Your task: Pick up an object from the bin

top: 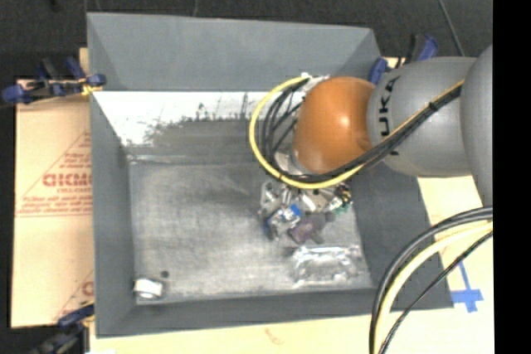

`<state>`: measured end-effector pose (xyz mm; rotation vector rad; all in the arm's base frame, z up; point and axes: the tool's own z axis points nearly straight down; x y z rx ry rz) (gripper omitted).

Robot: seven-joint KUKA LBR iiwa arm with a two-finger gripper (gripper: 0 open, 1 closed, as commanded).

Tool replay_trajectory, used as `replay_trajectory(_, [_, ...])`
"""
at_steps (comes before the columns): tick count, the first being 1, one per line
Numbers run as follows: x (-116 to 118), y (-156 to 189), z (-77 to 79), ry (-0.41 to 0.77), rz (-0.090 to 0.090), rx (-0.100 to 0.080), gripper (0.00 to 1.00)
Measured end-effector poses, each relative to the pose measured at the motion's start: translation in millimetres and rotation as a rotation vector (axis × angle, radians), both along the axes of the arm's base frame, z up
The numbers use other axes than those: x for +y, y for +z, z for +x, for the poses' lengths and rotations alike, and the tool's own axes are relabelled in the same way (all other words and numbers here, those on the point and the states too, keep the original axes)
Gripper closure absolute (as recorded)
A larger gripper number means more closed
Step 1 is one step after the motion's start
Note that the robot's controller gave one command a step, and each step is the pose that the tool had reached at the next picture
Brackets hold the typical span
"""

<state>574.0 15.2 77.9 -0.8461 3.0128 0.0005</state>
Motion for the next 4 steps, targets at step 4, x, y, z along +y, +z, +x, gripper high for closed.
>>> replay_trajectory(4, [-0.1,0.0,0.0,-0.006,0.0,0.001,1.0])
